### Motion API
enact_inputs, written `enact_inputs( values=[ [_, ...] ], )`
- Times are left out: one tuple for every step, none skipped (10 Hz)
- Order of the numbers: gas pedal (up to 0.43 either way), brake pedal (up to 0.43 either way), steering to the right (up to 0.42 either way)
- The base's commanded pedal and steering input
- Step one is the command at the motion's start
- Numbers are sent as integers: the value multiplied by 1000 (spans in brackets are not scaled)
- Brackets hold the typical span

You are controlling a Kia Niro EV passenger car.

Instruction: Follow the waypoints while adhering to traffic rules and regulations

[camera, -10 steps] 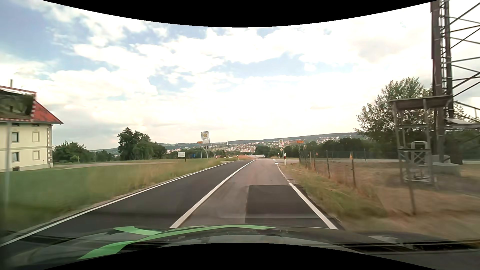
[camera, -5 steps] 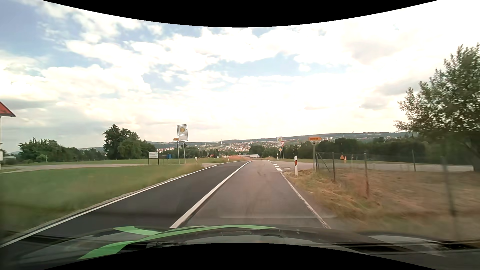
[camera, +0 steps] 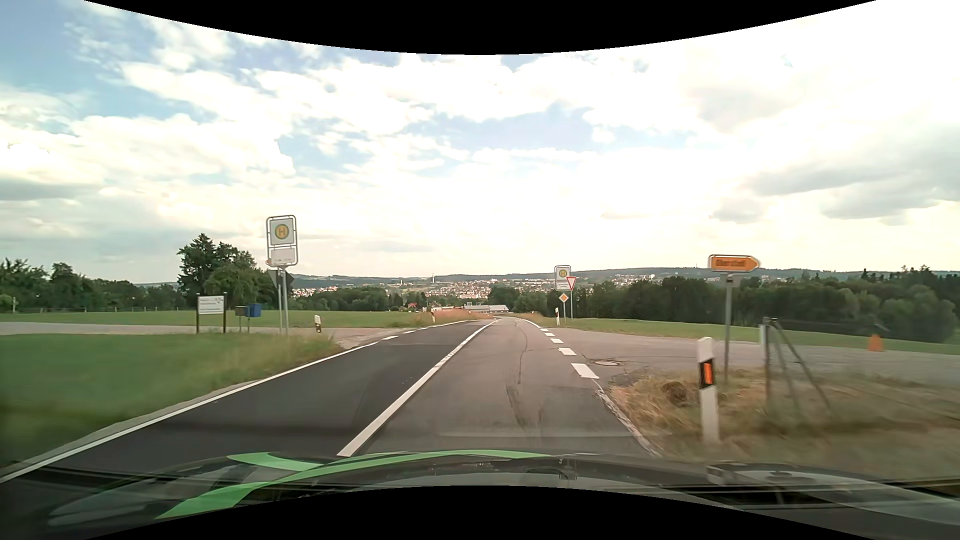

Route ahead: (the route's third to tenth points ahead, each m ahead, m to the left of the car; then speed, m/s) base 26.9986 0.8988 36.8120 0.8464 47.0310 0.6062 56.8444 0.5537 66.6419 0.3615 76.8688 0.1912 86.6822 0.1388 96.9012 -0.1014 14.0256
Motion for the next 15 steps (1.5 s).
enact_inputs(
  values=[
    [157, 0, 6],
    [157, 0, 5],
    [150, 0, 4],
    [150, 0, 4],
    [150, 0, 4],
    [150, 0, 3],
    [150, 0, 1],
    [150, 0, 1],
    [150, 0, 1],
    [150, 0, 1],
    [150, 0, 1],
    [150, 0, 1],
    [150, 0, 1],
    [150, 0, 1],
    [150, 0, 1]
  ],
)
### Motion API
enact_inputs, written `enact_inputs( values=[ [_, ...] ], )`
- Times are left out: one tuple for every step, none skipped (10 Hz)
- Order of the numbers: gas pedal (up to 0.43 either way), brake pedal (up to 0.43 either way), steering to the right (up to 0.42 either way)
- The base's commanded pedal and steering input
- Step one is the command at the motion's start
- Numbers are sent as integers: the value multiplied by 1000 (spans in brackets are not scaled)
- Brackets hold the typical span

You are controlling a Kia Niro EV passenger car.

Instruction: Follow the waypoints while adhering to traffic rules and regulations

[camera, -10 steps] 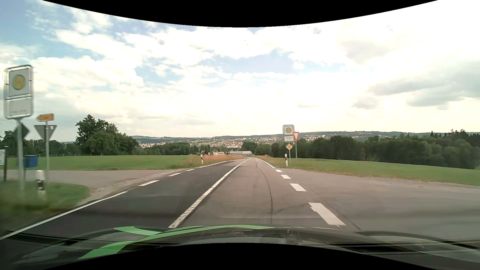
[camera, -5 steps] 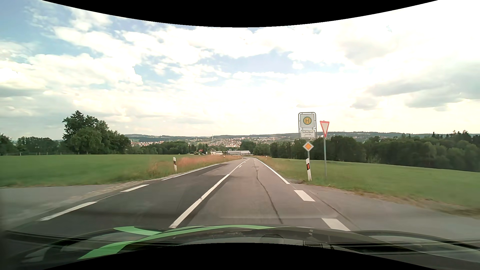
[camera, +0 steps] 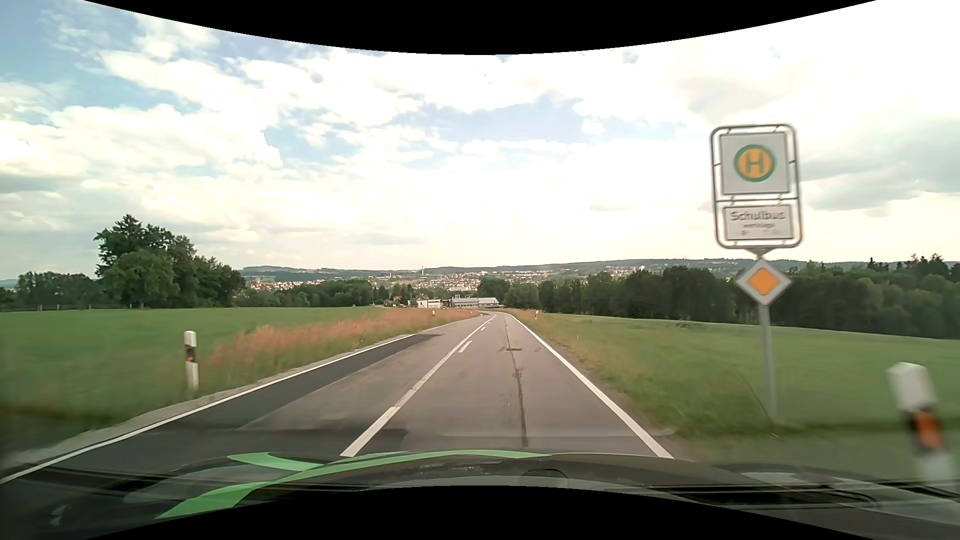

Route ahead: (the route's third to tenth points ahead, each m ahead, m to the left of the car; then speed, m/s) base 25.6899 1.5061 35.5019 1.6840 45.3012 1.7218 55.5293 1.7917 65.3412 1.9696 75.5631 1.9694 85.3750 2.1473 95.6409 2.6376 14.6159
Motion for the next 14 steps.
enact_inputs(
  values=[
    [150, 0, 1],
    [150, 0, 1],
    [150, 0, 0],
    [150, 0, -2],
    [150, 0, -3],
    [150, 0, -3],
    [138, 0, -3],
    [110, 0, -3],
    [47, 0, -3],
    [39, 0, -3],
    [39, 0, -3],
    [39, 0, -3],
    [39, 0, -3],
    [39, 0, -3]
  ],
)
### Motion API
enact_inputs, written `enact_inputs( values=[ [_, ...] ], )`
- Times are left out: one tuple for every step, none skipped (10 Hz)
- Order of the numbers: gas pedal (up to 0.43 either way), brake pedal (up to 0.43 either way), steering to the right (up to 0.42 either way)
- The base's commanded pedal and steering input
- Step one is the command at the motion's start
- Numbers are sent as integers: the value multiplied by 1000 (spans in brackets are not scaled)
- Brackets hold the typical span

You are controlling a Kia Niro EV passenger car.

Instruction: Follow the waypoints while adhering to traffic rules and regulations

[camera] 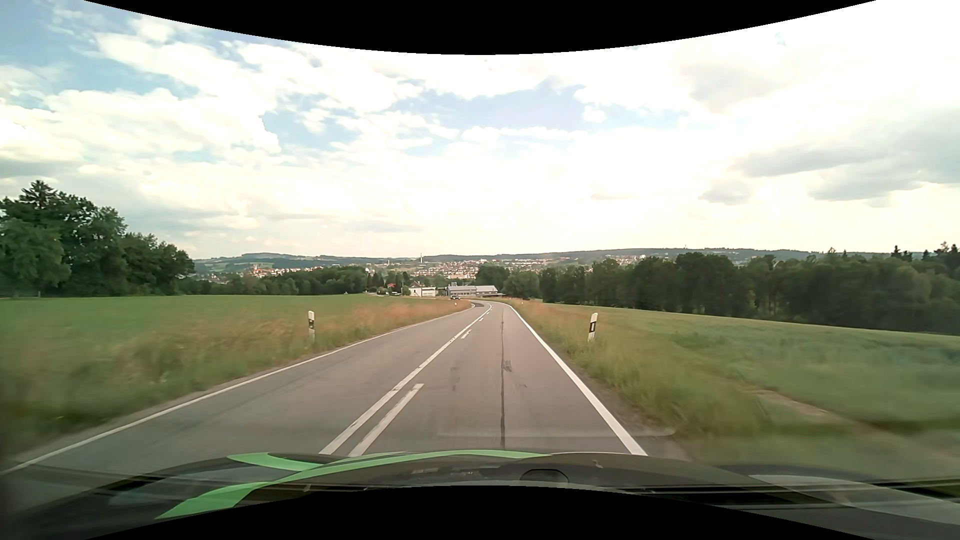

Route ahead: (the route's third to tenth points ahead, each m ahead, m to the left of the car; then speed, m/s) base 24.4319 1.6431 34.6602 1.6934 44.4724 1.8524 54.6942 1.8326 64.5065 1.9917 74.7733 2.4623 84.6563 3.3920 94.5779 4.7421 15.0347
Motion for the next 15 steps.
enact_inputs(
  values=[
    [47, 0, -3],
    [47, 0, -3],
    [47, 0, -3],
    [47, 0, -3],
    [47, 0, -3],
    [47, 0, -3],
    [47, 0, -3],
    [47, 0, -3],
    [47, 0, -3],
    [59, 0, -3],
    [59, 0, -4],
    [59, 0, -3],
    [59, 0, -2],
    [59, 0, -1],
    [59, 0, -1]
  ],
)
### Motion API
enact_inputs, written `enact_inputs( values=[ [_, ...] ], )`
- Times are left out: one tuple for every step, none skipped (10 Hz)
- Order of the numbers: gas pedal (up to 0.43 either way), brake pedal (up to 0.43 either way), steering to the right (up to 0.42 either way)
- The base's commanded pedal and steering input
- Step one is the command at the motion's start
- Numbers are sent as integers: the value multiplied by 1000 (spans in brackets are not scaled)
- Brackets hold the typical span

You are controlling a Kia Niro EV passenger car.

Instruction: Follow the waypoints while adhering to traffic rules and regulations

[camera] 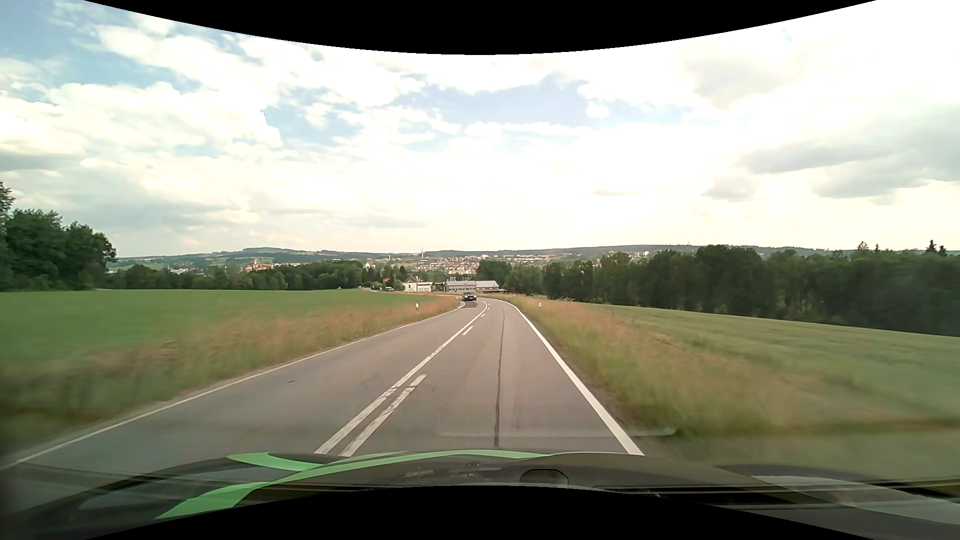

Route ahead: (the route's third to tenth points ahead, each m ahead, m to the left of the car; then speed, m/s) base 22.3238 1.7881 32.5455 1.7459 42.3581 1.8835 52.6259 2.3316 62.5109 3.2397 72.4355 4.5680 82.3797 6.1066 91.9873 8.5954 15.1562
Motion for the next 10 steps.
enact_inputs(
  values=[
    [59, 0, -1],
    [59, 0, -1],
    [59, 0, -1],
    [59, 0, -1],
    [59, 0, -1],
    [59, 0, -1],
    [59, 0, -1],
    [59, 0, -1],
    [59, 0, -1],
    [59, 0, -1]
  ],
)
